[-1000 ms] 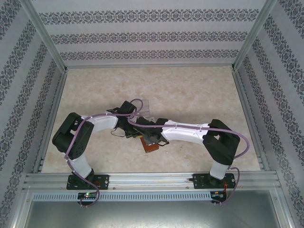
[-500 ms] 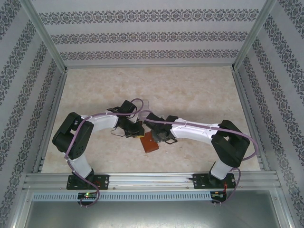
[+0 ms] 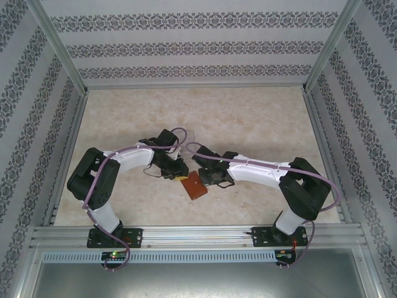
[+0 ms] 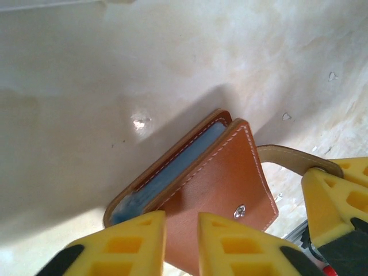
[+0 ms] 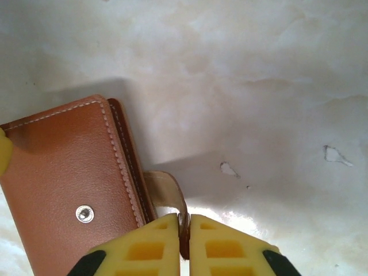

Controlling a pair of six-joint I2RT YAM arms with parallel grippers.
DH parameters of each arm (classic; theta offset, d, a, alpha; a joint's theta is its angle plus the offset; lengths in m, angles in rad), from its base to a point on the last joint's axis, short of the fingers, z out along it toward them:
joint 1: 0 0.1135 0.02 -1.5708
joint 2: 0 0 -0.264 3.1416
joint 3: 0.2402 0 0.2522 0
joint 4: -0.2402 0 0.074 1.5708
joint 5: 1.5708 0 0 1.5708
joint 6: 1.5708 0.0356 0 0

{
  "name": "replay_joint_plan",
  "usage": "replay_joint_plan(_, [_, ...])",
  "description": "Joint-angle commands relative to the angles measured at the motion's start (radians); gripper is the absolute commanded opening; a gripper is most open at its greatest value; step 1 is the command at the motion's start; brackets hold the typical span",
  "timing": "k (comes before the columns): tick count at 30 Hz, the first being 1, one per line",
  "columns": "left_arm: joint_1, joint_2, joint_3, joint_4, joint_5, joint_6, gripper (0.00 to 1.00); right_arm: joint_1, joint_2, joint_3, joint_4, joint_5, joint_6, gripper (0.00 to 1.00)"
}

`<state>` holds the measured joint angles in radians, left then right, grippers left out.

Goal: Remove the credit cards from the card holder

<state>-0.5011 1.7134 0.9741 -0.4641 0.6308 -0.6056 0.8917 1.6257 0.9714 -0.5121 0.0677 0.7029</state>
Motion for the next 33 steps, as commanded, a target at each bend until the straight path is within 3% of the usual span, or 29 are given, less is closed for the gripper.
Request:
replay_joint_plan(1, [0.004, -0.055, 0.037, -0.098, -0.061, 0.018, 0.27, -0.007, -0.03, -0.037, 0.029, -0.046, 0.02, 0.08])
replay_joint_plan(16, [-0.105, -0.087, 0.133, -0.284, -0.25, 0.028, 0.6, -0.002, -0.125, -0.172, 0.206, -0.212, 0.171, 0.08])
replay_joint_plan(25, [-0.208, -0.038, 0.203, -0.371, -0.4, -0.013, 0.69, -0.023, -0.174, -0.268, 0.317, -0.272, 0.234, 0.09])
replay_joint_plan(33, [-0.275, 0.026, 0.248, -0.375, -0.426, -0.05, 0.77, -0.077, -0.173, -0.347, 0.384, -0.302, 0.243, 0.1])
